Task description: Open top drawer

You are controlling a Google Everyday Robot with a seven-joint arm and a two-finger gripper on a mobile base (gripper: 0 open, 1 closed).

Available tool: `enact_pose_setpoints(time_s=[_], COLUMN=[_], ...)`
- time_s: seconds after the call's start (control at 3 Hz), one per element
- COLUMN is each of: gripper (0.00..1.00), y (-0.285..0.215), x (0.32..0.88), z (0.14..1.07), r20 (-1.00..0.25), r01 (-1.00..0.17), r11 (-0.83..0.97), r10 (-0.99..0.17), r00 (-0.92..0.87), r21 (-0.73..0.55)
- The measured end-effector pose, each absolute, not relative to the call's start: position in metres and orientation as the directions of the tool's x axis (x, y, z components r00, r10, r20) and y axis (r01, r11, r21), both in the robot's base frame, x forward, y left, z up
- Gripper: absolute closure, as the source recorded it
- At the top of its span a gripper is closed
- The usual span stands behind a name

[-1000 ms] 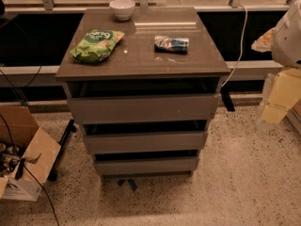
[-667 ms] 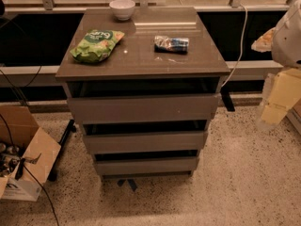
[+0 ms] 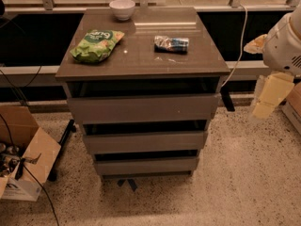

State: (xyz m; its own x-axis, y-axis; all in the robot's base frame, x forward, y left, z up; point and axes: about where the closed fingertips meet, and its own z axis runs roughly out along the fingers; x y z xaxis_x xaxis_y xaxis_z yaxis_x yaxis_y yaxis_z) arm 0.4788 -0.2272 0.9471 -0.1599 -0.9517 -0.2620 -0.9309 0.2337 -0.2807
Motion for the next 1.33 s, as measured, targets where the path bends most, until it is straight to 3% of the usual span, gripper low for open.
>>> enact_pose_setpoints(time_s=[0.67, 1.33], gripper=[0.00, 0.00], y=[-0.192, -0.191], x=[0.520, 0.583], z=[0.902, 0.841], r20=[-0.328, -0.412], r01=[-0.919, -0.895], r11=[0.266, 0.347], r10=[-0.930, -0.886], r00=[-0.165, -0.214], r21=[-0.292, -0.281])
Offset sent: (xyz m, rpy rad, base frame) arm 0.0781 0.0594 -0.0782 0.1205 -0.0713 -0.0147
